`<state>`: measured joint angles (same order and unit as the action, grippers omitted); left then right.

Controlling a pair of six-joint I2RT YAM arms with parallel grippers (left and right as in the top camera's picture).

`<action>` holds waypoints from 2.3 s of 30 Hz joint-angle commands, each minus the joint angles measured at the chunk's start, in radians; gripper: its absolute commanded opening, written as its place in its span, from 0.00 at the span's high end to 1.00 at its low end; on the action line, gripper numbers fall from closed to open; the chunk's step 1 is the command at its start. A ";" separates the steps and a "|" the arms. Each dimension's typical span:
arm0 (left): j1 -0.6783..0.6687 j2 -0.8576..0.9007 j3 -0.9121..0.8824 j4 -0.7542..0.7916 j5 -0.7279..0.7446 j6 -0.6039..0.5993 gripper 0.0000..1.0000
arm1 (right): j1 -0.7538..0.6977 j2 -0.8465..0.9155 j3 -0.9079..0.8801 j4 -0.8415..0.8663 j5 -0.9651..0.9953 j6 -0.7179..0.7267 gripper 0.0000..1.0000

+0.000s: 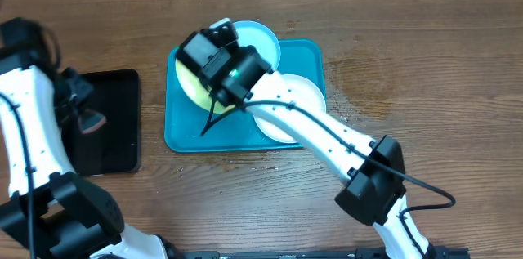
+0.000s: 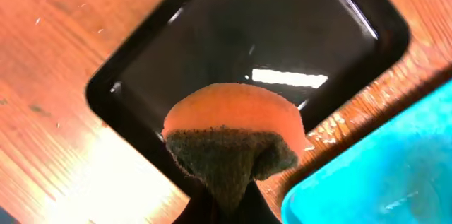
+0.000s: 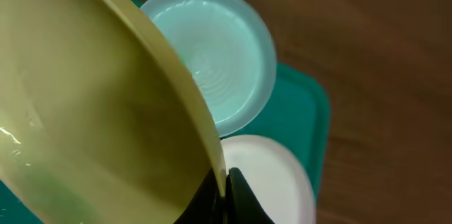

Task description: Clean dirty plates on tray and stack at the side

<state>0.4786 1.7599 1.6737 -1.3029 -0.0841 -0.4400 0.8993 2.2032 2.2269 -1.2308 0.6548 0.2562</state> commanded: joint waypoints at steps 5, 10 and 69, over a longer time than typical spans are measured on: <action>0.090 -0.014 -0.003 -0.003 0.129 -0.013 0.96 | 0.098 -0.031 0.021 0.008 0.563 -0.163 0.96; 0.093 -0.014 -0.003 -0.003 0.129 -0.013 0.96 | 0.154 -0.031 0.021 0.054 0.653 -0.340 0.96; 0.090 -0.014 -0.003 0.020 0.164 -0.014 0.96 | -1.109 -0.170 -0.650 0.158 -0.805 0.029 0.89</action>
<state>0.5701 1.7599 1.6733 -1.2861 0.0719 -0.4431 -0.1905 2.0415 1.5917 -1.0798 -0.1345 0.2840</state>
